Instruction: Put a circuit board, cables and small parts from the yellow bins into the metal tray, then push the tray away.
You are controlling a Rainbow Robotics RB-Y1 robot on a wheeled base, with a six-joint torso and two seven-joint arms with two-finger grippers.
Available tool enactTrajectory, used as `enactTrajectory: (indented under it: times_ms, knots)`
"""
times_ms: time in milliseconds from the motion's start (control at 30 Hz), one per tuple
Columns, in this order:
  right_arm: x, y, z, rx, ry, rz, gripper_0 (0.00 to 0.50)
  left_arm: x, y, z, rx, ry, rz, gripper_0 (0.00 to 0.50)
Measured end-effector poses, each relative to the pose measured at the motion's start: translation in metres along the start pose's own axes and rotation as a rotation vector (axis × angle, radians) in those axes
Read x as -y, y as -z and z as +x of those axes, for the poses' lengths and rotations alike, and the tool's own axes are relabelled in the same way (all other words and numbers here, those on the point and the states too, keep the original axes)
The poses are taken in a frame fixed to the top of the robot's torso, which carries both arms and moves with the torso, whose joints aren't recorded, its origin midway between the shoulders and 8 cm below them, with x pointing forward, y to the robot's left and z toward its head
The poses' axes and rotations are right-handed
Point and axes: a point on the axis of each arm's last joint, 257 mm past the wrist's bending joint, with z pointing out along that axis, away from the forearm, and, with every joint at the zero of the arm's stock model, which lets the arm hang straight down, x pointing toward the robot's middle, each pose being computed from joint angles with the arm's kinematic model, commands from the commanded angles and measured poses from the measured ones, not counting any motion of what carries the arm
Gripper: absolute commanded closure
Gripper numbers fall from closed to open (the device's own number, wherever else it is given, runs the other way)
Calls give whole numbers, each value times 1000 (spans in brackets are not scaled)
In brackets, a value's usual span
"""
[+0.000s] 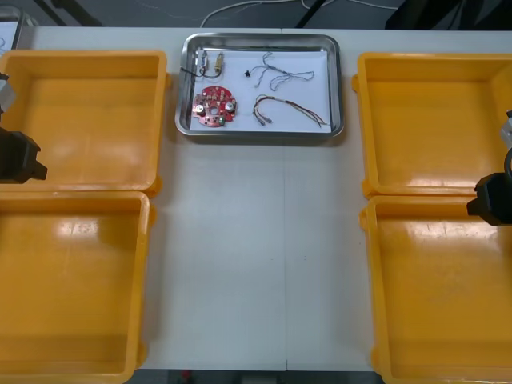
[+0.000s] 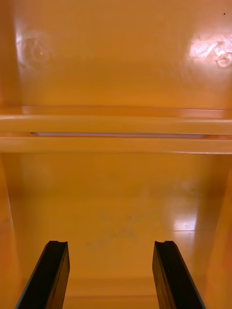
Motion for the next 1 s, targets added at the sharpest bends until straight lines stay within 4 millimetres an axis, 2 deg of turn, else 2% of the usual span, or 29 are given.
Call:
enactTrajectory:
  times_ms: [300,467,1000]
  knots:
    - [21,-18,-3,-11,-80,16,0,0,0,0,0,0,0,0]
    - [25,-25,-3,-20,-108,11,0,0,0,0,0,0,0,0]
    - [4,-33,2,-36,-115,-55,0,0,0,0,0,0,0,0]
